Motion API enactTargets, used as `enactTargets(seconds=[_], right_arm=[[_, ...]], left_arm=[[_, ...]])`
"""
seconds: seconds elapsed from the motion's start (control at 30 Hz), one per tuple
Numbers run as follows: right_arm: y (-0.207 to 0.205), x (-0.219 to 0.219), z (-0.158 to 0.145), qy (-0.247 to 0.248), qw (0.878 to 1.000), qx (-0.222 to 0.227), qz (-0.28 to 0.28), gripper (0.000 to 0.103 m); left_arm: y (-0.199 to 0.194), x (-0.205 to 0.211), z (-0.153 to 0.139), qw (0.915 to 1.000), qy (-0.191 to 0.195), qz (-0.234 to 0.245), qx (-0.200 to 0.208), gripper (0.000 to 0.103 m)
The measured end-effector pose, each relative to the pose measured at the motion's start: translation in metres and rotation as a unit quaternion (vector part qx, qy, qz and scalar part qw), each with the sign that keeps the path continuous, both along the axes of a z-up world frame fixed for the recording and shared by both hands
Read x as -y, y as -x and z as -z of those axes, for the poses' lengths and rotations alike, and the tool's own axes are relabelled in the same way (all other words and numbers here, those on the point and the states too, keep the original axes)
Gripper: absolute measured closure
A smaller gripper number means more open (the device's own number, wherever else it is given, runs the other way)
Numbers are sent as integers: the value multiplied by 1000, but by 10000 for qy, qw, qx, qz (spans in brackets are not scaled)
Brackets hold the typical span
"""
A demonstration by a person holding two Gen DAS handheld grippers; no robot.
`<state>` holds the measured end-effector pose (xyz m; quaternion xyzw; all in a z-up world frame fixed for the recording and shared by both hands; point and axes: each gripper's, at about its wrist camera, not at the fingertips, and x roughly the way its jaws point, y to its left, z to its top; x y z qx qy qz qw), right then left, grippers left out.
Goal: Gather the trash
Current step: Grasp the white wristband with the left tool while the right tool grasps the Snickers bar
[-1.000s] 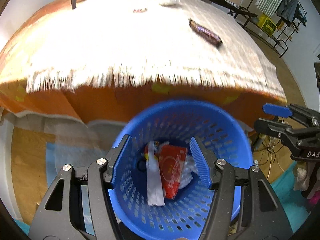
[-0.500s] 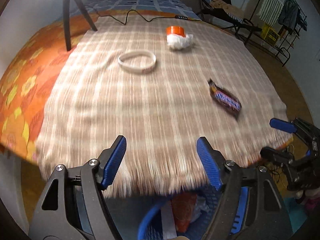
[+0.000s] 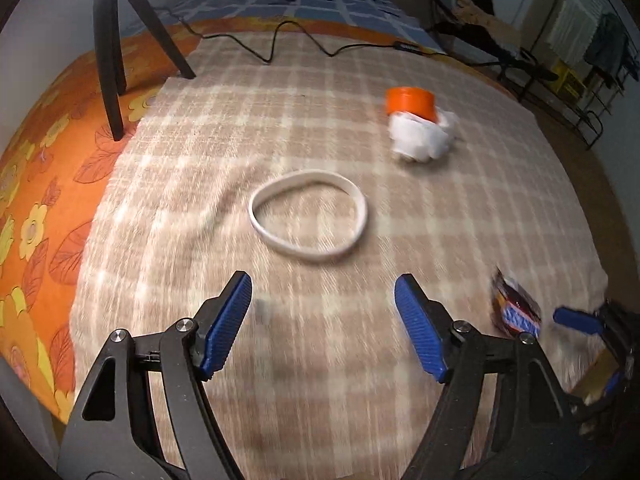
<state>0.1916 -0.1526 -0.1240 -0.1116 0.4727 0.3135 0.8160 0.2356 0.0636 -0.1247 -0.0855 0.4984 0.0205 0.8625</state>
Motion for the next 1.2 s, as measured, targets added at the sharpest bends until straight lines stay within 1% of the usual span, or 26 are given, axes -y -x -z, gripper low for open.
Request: enactTargets(seconds=[0.1, 0.23, 0.33, 0.4, 0.5, 0.57, 0.6, 0.63, 0.67, 0.7, 0.73, 0.77, 0.8, 0.83, 0.87, 0.9, 1.03, 1.2], right_arm=[[-6, -3, 1, -9, 10000, -6, -59, 26], [-12, -10, 3, -15, 9999, 4, -129, 26], [-16, -16, 7, -1, 9998, -34, -211, 26], [-17, -21, 9, 22, 9997, -42, -245, 26], [-16, -24, 10, 44, 9996, 1, -276, 26], [-18, -23, 10, -26, 9997, -48, -254, 26], [-19, -21, 10, -69, 9997, -85, -205, 26], [-21, -19, 10, -108, 9998, -107, -164, 28], [-22, -17, 9, -146, 9998, -124, -108, 37], [-23, -15, 9, -157, 9998, -130, -51, 42], [-25, -12, 8, -164, 9997, -153, 1, 54], [-27, -11, 8, -190, 9996, -185, 28, 66], [-29, -8, 8, -273, 9993, -260, 60, 72], [-31, -5, 8, -347, 9988, -339, 83, 83], [-31, -4, 8, -398, 9984, -395, 102, 91], [-31, -3, 8, -431, 9981, -421, 107, 93], [-26, -2, 2, -448, 9985, -279, 123, 98], [-19, 1, -15, -579, 9981, -85, 178, 98]], left_arm=[[-14, 0, 7, 9999, -14, 67, -116, 27], [-30, 5, 12, 9992, -348, 101, -172, 27], [-40, 5, 13, 9987, -486, 86, -149, 27], [-45, 4, 14, 9987, -497, 50, -128, 27], [-48, -1, 15, 9993, -379, -8, -49, 27], [-48, -2, 14, 9993, -383, -33, 10, 39], [-50, -3, 14, 9993, -379, -10, 36, 42], [-50, -3, 13, 9993, -376, 25, 61, 55], [-49, -2, 13, 9992, -390, 65, 73, 66], [-49, -1, 12, 9991, -389, 102, 90, 72], [-48, 0, 11, 9993, -339, 159, 97, 88], [-48, 1, 11, 9994, -289, 192, 88, 93], [-46, 3, 10, 9993, -306, 191, 104, 93], [-45, 4, 9, 9992, -326, 201, 137, 96], [-43, 5, 9, 9992, -318, 204, 148, 97], [-41, 6, 9, 9993, -285, 190, 161, 97], [-29, 6, 5, 9994, -192, 143, 232, 99], [-11, 9, -7, 9991, -199, 167, 342, 99]])
